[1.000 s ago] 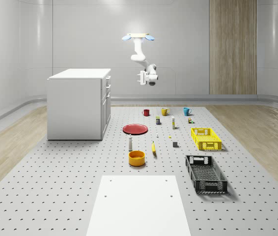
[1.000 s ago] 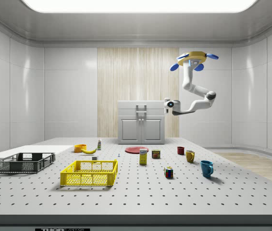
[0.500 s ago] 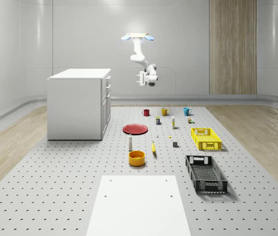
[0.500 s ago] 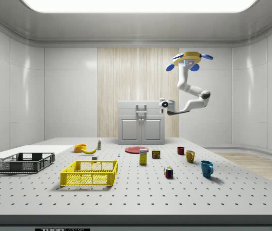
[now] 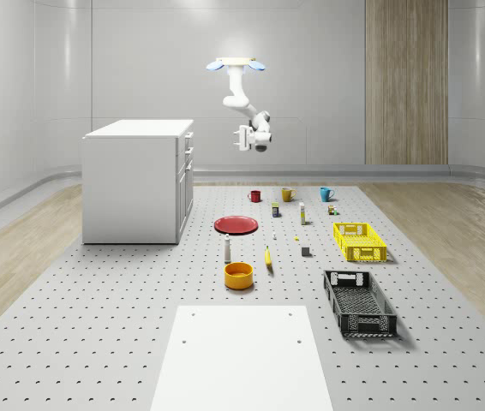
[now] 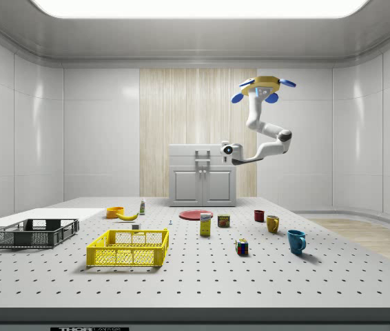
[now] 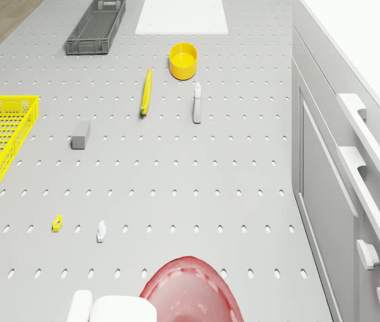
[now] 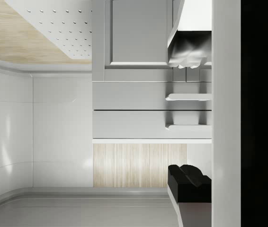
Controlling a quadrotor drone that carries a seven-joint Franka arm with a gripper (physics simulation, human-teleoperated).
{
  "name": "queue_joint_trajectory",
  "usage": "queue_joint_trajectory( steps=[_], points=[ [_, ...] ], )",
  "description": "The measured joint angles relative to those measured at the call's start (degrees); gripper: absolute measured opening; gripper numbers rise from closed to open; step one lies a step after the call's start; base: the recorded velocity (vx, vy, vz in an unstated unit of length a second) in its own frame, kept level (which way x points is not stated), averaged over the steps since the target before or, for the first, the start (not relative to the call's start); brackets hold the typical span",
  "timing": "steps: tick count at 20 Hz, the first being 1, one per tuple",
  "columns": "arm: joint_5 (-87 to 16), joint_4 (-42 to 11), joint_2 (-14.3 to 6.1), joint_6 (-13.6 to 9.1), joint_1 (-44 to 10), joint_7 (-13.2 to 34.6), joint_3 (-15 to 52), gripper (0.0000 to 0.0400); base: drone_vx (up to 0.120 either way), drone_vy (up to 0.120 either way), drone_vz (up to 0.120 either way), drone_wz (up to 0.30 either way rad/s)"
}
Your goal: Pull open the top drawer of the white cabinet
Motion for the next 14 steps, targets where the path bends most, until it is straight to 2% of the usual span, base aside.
queue_joint_trajectory(
  steps=[5,14],
  points=[
    [-0.4,-0.1,-0.5,0.5,0.5,0.4,-0.1,0.0305,0.12,-0.112,0.0,0.0],
    [-1.2,-0.2,-1.4,1.2,1.2,1.0,-0.3,0.0305,0.12,0.0,0.0,0.0]
  ],
)
